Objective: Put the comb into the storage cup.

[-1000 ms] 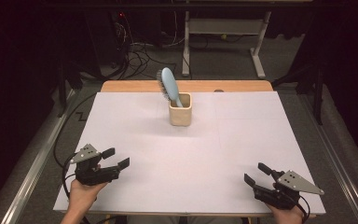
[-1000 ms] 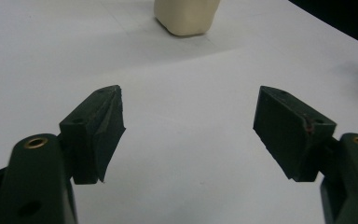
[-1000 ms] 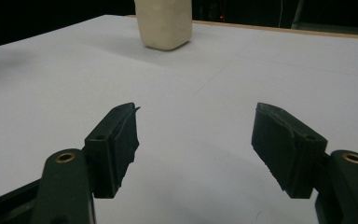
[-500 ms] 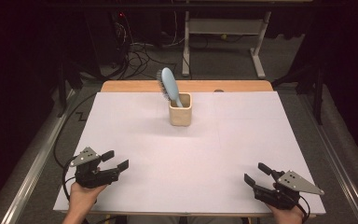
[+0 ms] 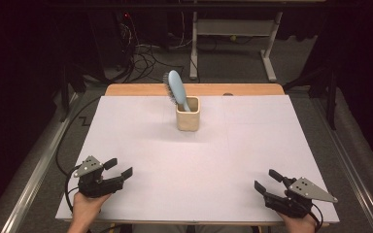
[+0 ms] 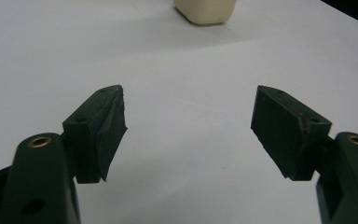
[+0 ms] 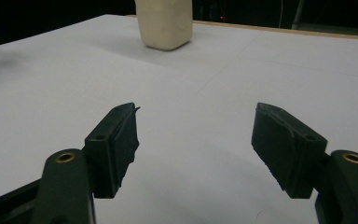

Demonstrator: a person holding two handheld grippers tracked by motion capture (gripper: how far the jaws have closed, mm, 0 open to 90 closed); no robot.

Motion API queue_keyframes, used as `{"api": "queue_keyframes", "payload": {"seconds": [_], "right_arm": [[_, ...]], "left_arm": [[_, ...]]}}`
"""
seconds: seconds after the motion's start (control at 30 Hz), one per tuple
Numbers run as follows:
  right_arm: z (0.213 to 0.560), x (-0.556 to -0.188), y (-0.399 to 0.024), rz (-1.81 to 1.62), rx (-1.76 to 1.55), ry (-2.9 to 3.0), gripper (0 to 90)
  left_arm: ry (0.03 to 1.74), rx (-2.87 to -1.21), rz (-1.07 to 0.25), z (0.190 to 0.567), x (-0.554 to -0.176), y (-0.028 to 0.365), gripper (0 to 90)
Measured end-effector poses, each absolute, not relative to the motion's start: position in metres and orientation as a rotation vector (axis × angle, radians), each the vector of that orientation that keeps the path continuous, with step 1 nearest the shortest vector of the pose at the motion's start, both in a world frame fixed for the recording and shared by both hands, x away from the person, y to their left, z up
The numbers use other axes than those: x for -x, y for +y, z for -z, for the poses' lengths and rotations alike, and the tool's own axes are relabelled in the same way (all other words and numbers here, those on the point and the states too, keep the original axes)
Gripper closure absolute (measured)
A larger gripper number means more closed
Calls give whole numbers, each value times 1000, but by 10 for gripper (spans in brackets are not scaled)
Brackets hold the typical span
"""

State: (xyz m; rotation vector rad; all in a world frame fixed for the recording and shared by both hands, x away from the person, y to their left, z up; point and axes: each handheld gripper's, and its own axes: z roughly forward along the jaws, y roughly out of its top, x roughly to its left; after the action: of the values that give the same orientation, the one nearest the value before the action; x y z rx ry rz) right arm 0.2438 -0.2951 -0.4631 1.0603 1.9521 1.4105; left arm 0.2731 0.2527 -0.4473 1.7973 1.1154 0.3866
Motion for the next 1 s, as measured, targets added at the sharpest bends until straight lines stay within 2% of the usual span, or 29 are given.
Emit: {"api": "queue_keyframes", "payload": {"seconds": [1.0], "right_arm": [[463, -244, -295, -1402, -1065, 1959, 320]], "left_arm": [[1193, -1782, -416, 461, -273, 260, 290]]}}
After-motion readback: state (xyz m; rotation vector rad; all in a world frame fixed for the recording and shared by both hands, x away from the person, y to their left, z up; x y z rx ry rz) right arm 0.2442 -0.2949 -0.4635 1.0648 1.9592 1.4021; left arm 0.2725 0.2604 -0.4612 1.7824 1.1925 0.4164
